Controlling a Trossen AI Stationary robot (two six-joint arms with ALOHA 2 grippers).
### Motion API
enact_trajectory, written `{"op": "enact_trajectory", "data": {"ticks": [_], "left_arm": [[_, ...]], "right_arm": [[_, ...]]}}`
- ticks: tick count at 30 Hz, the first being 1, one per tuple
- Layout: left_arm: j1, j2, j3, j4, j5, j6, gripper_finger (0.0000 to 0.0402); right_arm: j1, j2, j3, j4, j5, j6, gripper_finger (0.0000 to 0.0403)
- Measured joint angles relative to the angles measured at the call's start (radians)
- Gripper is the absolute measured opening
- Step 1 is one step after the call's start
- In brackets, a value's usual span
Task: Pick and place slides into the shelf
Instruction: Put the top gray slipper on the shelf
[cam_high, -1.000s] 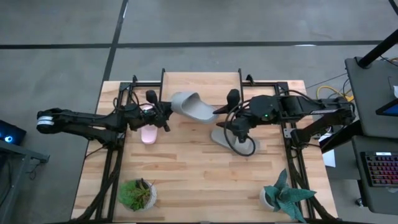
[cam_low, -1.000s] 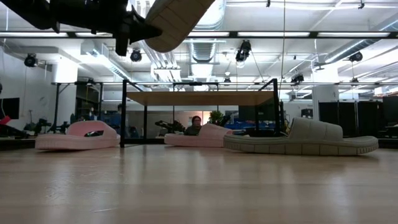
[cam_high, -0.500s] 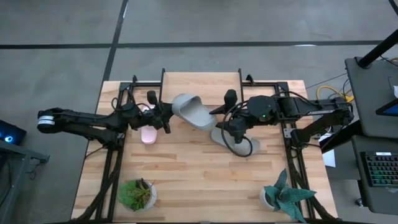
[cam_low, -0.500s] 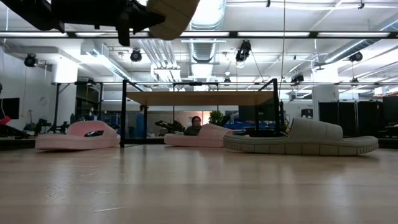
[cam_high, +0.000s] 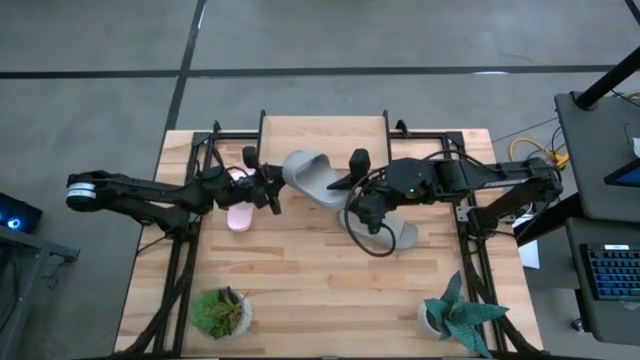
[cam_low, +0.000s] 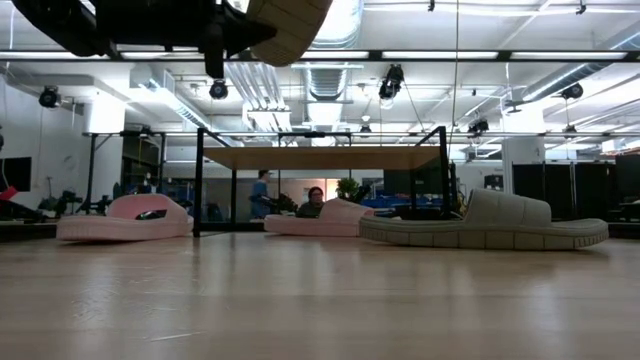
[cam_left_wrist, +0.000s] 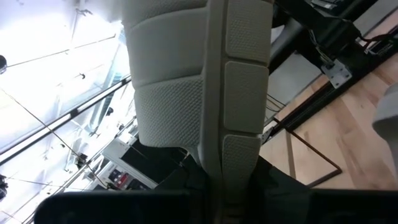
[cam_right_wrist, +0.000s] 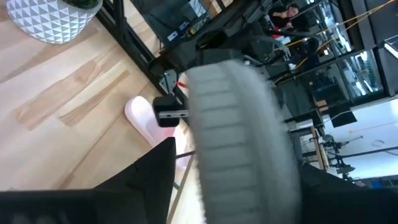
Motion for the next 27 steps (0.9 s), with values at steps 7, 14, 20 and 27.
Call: {"op": "enact_trajectory", "data": {"ticks": [7, 14, 20, 27], "left_arm": [[0.000, -0.008, -0.001, 0.003, 0.010, 0.000, 0.0023], [0.000, -0.010, -0.003, 0.007, 0.012, 0.000, 0.0046], [0.000, -0.009, -0.005, 0.007, -0.022, -0.029, 0.0051], [-0.002, -0.015, -0.005, -0.019, -0.168, -0.095, 0.0104]], "right_arm": [[0.000, -0.002, 0.000, 0.007, 0.002, -0.005, 0.0105], [0.001, 0.013, 0.000, 0.007, 0.009, -0.008, 0.0047], [0.003, 0.027, 0.001, 0.023, 0.093, -0.009, 0.0047], [-0.002, 0.030, -0.009, 0.018, 0.127, -0.006, 0.0046]]}}
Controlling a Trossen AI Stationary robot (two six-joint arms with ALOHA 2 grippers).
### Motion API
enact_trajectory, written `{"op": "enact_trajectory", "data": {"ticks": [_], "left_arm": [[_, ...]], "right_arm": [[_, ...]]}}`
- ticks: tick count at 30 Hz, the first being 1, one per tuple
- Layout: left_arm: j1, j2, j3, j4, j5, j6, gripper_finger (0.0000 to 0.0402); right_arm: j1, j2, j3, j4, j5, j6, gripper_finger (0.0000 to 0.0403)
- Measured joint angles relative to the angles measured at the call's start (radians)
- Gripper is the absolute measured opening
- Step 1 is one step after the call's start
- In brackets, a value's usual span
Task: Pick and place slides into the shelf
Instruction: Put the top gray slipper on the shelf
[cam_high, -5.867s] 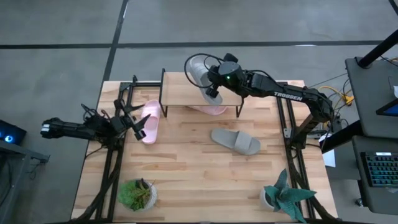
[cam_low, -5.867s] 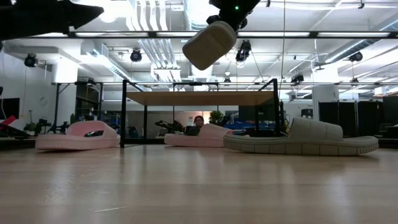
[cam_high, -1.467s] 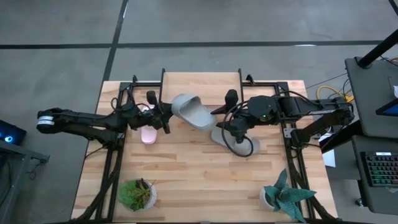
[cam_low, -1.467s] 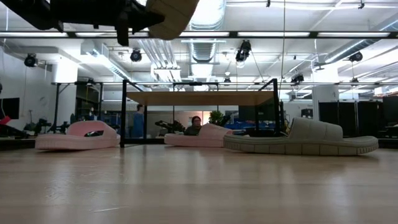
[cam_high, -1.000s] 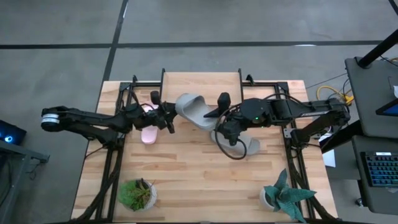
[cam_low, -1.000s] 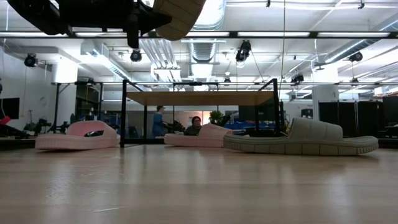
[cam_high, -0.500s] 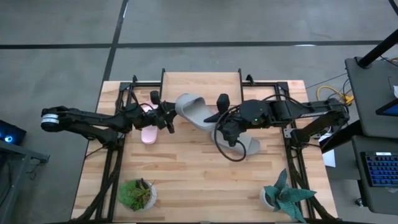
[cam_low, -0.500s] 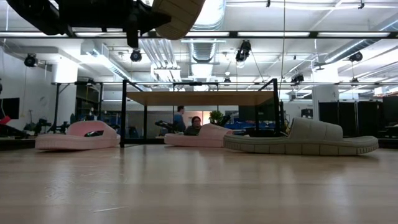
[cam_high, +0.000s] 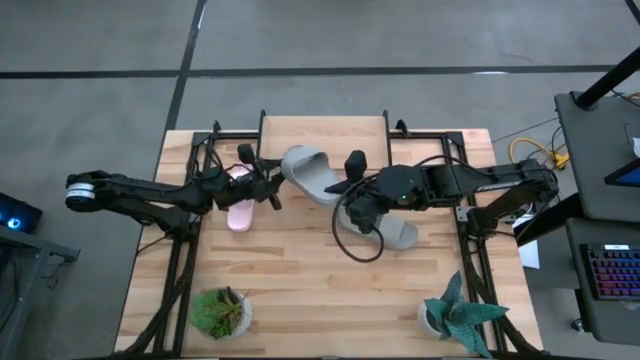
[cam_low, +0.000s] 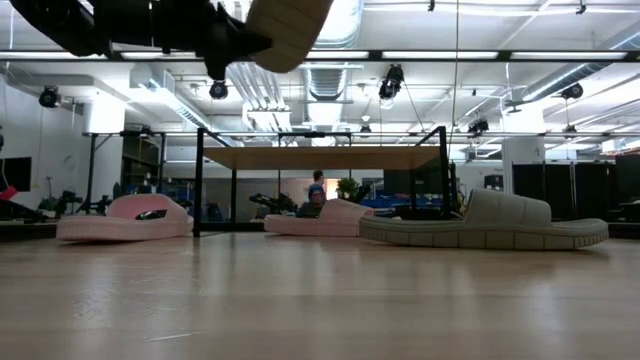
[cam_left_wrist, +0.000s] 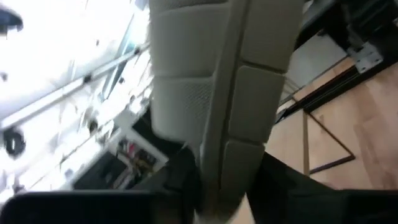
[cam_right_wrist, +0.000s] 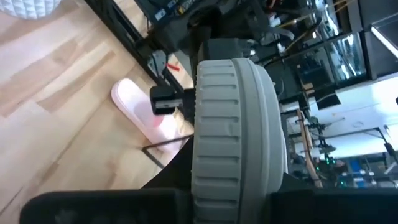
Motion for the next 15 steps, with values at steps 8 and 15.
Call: {"op": "enact_trajectory", "data": {"ticks": [8, 15], "left_arm": [[0.001, -0.003, 0.000, -0.031, -0.117, -0.038, 0.0237], [-0.005, -0.002, 0.008, -0.034, -0.046, -0.091, 0.0269]], "right_arm": [[-0.043, 0.002, -0.031, -0.007, 0.181, 0.006, 0.0046], [-0.101, 0.003, -0.123, 0.056, 0.160, 0.011, 0.0045]]}}
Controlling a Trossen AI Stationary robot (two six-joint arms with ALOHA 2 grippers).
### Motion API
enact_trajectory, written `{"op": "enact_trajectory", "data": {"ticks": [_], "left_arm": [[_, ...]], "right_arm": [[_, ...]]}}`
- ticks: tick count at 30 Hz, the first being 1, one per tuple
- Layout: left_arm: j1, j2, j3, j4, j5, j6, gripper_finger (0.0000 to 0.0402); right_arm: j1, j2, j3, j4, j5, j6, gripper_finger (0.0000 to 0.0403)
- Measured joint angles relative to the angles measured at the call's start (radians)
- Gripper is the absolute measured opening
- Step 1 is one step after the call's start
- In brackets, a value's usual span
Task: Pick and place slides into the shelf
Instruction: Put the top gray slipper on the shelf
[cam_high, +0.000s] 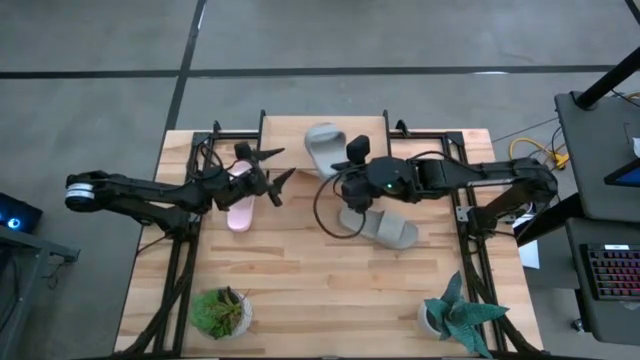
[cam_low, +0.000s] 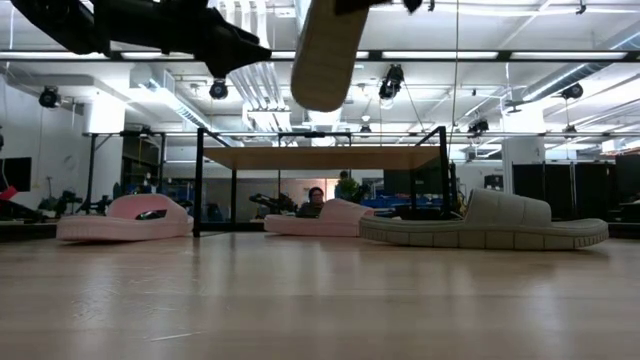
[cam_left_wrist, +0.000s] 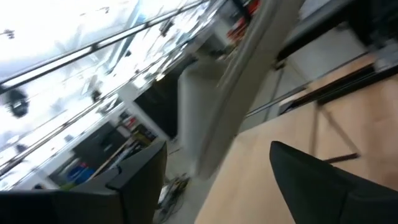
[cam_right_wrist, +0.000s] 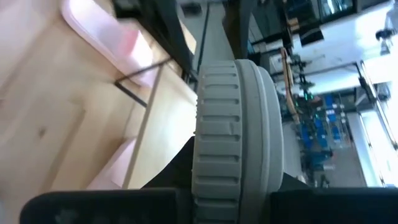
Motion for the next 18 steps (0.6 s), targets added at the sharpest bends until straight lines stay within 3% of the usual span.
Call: {"op": "enact_trajectory", "data": {"ticks": [6, 13, 18], "left_arm": [[-0.002, 0.009, 0.015, 0.002, 0.127, -0.001, 0.0269], [-0.002, 0.023, 0.031, -0.018, 0.154, -0.017, 0.0270], [-0.002, 0.073, 0.057, -0.028, 0.095, -0.024, 0.0270]], "right_arm": [[-0.035, 0.000, -0.091, 0.140, -0.002, -0.041, 0.0045], [-0.049, 0.001, -0.181, 0.323, -0.080, -0.117, 0.0045], [-0.047, 0.033, -0.223, 0.439, -0.040, -0.226, 0.0045]]}}
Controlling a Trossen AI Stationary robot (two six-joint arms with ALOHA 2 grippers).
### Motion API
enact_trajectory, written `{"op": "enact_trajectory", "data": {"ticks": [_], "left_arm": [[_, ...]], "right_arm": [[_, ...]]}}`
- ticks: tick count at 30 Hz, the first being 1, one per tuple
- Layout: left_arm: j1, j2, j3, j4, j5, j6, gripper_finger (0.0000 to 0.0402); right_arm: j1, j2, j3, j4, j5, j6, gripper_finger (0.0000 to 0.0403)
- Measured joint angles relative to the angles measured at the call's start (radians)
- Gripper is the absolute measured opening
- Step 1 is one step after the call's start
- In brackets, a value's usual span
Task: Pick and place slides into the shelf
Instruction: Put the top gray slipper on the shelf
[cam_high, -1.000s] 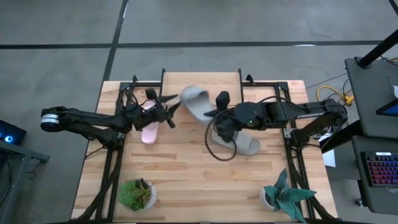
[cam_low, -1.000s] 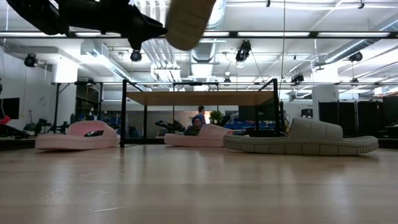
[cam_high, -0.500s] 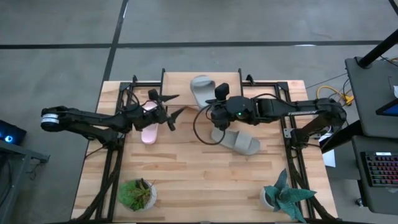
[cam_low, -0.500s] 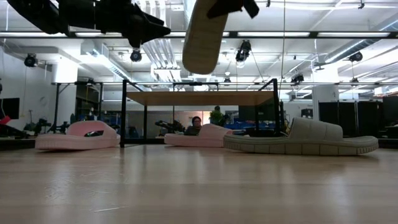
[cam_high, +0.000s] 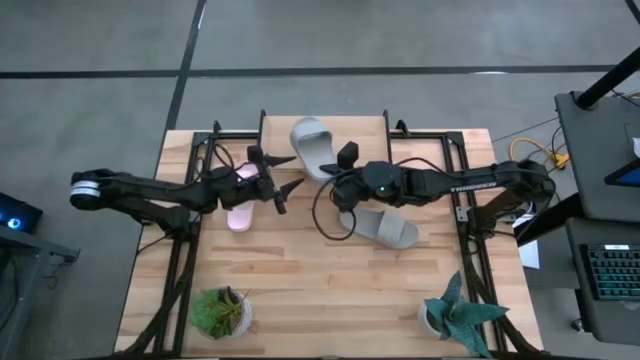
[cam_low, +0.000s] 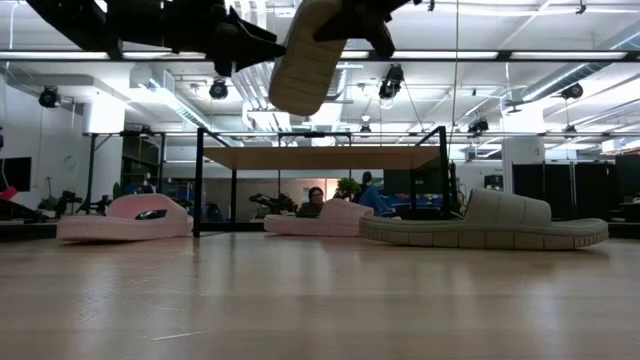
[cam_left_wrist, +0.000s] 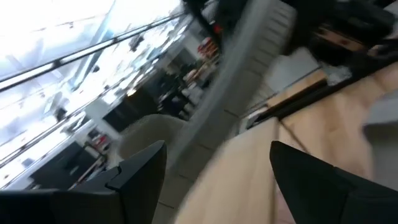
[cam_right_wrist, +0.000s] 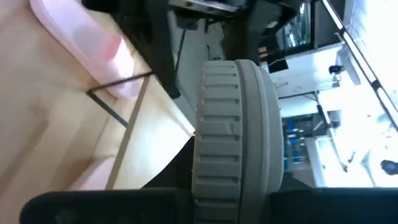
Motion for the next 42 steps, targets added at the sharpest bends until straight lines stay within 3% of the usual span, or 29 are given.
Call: {"op": "enact_trajectory", "data": {"ticks": [8, 13, 20, 26, 42], "left_arm": [[0.000, -0.019, 0.053, -0.114, -0.086, -0.087, 0.0270], [0.004, -0.021, 0.105, -0.236, -0.256, -0.106, 0.0270], [0.021, -0.006, 0.162, -0.291, -0.260, -0.108, 0.0270], [0.051, 0.031, 0.275, -0.556, -0.256, -0.256, 0.0270], [0.146, 0.208, 0.426, -0.565, -0.266, -0.176, 0.0270]], "right_arm": [[-0.006, 0.094, 0.000, 0.011, 0.195, -0.109, 0.0045], [-0.008, 0.150, 0.001, 0.035, 0.231, -0.162, 0.0045], [-0.004, 0.204, 0.003, 0.075, 0.260, -0.220, 0.0045], [0.007, 0.210, 0.004, 0.099, 0.283, -0.274, 0.0045], [0.049, 0.210, 0.009, 0.115, 0.300, -0.317, 0.0045]]}}
